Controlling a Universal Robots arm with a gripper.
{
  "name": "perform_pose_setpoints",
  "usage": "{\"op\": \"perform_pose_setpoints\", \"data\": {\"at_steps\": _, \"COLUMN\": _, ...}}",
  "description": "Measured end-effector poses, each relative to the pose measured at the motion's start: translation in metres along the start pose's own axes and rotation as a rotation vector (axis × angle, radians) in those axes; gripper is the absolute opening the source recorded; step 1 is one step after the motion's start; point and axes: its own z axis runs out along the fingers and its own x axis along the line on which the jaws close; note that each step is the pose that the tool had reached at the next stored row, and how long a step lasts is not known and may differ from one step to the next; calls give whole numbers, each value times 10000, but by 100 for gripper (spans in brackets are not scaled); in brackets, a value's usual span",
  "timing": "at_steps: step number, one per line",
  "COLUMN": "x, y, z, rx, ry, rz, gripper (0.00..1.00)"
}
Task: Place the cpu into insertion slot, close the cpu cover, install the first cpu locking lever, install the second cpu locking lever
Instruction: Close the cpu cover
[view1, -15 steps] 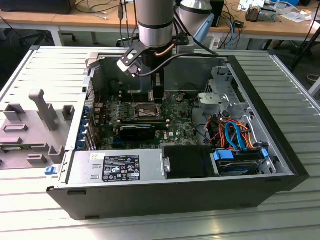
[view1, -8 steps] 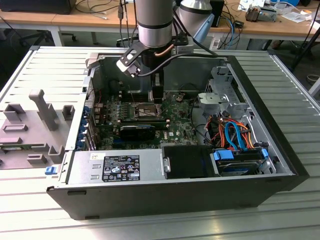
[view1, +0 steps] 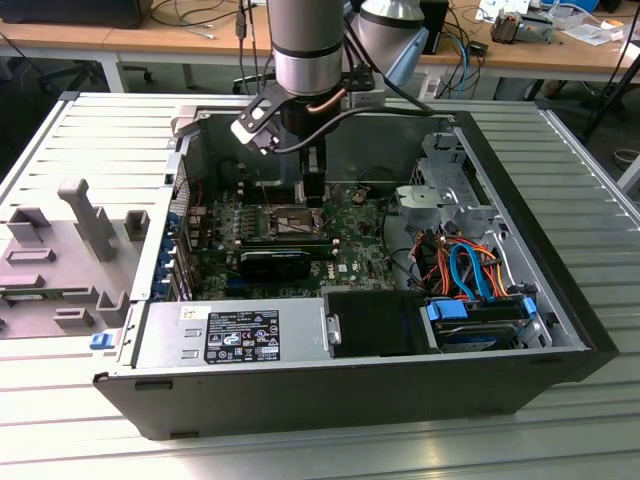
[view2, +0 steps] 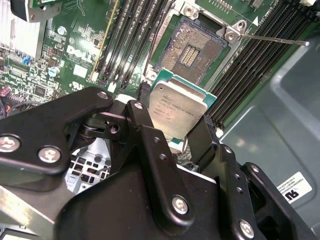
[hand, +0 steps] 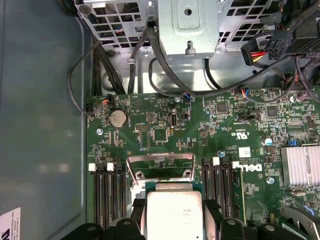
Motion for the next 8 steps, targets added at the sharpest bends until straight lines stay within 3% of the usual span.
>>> {"op": "perform_pose_setpoints", "data": {"at_steps": 8, "x": -1, "y": -25, "z": 3, "rx": 0, "ry": -1, "rz": 0, "gripper": 55}}
